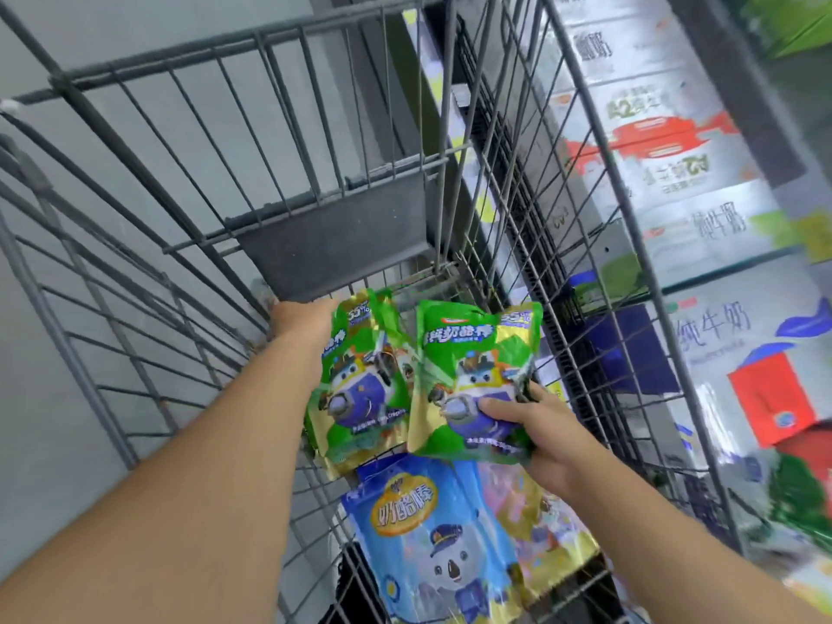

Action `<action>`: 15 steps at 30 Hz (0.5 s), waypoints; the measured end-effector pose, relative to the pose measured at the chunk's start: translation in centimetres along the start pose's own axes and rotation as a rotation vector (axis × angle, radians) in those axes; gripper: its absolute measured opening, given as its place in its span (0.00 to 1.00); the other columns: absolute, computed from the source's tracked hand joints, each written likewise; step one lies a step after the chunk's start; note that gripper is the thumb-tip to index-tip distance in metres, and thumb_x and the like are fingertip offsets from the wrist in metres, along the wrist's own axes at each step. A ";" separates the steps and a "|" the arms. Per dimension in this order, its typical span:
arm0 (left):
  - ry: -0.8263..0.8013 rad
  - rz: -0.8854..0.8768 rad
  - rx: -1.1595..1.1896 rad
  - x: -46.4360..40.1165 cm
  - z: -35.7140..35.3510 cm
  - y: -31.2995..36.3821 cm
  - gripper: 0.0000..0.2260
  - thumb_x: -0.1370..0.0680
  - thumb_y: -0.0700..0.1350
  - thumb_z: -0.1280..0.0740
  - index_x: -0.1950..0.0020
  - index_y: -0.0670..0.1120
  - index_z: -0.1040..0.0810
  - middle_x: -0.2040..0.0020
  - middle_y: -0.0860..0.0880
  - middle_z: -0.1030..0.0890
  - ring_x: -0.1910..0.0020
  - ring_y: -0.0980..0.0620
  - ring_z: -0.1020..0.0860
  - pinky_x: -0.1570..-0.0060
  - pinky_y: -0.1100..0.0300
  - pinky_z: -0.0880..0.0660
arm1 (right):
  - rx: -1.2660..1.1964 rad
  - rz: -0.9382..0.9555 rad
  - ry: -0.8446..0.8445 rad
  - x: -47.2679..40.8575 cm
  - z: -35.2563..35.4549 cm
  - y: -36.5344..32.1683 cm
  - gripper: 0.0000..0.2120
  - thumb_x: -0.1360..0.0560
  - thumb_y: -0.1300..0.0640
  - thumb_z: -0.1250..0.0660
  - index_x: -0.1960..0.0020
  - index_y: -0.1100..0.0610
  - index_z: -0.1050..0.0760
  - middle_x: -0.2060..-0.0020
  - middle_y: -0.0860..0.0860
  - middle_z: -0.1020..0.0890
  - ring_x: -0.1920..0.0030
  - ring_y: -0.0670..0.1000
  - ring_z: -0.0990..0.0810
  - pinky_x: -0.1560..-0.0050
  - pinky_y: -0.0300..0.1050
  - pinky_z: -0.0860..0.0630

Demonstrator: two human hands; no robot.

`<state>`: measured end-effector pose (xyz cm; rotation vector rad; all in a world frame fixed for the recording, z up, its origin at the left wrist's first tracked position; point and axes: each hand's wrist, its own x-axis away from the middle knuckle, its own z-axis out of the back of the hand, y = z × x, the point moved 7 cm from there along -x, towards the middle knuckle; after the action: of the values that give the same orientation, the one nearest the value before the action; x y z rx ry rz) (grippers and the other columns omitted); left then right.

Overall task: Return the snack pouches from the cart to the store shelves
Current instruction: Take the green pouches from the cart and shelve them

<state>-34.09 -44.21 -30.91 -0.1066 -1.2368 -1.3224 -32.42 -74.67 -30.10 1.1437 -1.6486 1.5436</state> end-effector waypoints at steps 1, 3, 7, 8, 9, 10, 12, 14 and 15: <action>0.007 0.022 0.000 -0.1 -0.2 -1.0 0.26 0.22 0.43 0.30 0.25 0.40 0.30 0.30 0.41 0.24 0.34 0.42 0.24 0.38 0.55 0.27 | 0.013 -0.004 0.009 0.5 1.1 0.5 0.22 0.34 0.70 0.26 0.41 0.64 0.23 0.52 0.63 0.14 0.58 0.62 0.13 0.61 0.58 0.16; 0.024 0.085 -0.048 -0.1 -0.5 -3.1 0.30 0.22 0.44 0.29 0.24 0.38 0.33 0.27 0.40 0.27 0.31 0.40 0.25 0.34 0.50 0.28 | 0.044 -0.024 0.010 1.0 2.6 1.5 0.23 0.34 0.70 0.26 0.39 0.64 0.24 0.50 0.64 0.14 0.56 0.65 0.14 0.60 0.59 0.16; -0.013 0.231 -0.106 0.0 -1.4 -7.0 0.33 0.23 0.47 0.25 0.25 0.34 0.34 0.28 0.37 0.27 0.34 0.38 0.24 0.41 0.46 0.25 | 0.032 -0.046 0.038 1.7 4.9 3.1 0.31 0.36 0.68 0.24 0.34 0.64 0.28 0.47 0.64 0.15 0.52 0.67 0.15 0.53 0.62 0.18; -0.033 0.259 -0.132 0.1 -1.6 -7.7 0.34 0.24 0.48 0.24 0.25 0.33 0.34 0.28 0.36 0.27 0.36 0.38 0.24 0.40 0.46 0.24 | 0.038 -0.054 0.045 1.8 5.3 3.5 0.32 0.37 0.68 0.24 0.33 0.64 0.28 0.47 0.64 0.15 0.52 0.67 0.15 0.54 0.63 0.17; -0.047 0.278 -0.172 -0.1 -1.9 -8.6 0.36 0.25 0.48 0.23 0.26 0.33 0.34 0.28 0.36 0.27 0.36 0.38 0.24 0.37 0.44 0.24 | 0.046 -0.059 0.049 1.8 5.6 3.8 0.32 0.37 0.68 0.24 0.34 0.64 0.27 0.48 0.64 0.15 0.53 0.67 0.14 0.56 0.62 0.17; -0.060 0.290 -0.216 -0.1 -2.1 -9.2 0.38 0.27 0.48 0.22 0.25 0.32 0.35 0.27 0.35 0.28 0.34 0.38 0.25 0.34 0.43 0.26 | 0.057 -0.059 0.053 1.8 5.8 4.0 0.30 0.38 0.68 0.24 0.36 0.64 0.25 0.49 0.64 0.14 0.54 0.66 0.14 0.59 0.59 0.17; -0.095 0.295 -0.255 -0.1 -2.7 -10.4 0.43 0.29 0.47 0.20 0.23 0.32 0.39 0.25 0.36 0.31 0.28 0.38 0.28 0.30 0.43 0.29 | 0.071 -0.063 0.067 1.6 6.2 4.5 0.24 0.35 0.71 0.26 0.40 0.63 0.23 0.51 0.63 0.14 0.56 0.65 0.13 0.62 0.55 0.17; -0.094 0.290 -0.262 0.2 -2.9 -11.0 0.51 0.33 0.48 0.17 0.21 0.34 0.45 0.23 0.36 0.34 0.26 0.38 0.31 0.29 0.43 0.31 | 0.071 -0.073 0.080 1.4 6.4 4.6 0.20 0.31 0.72 0.27 0.41 0.62 0.23 0.52 0.63 0.14 0.56 0.64 0.13 0.63 0.53 0.17; -0.069 0.283 -0.312 0.3 -2.8 -11.2 0.55 0.36 0.51 0.16 0.21 0.35 0.45 0.23 0.36 0.34 0.26 0.37 0.31 0.30 0.42 0.30 | 0.074 -0.077 0.083 1.3 6.4 4.6 0.19 0.30 0.72 0.27 0.41 0.62 0.23 0.52 0.62 0.13 0.56 0.64 0.13 0.63 0.52 0.17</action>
<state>-40.95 -50.04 -38.16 -0.5342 -1.0209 -1.2604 -36.26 -81.36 -32.04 1.1521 -1.4878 1.5930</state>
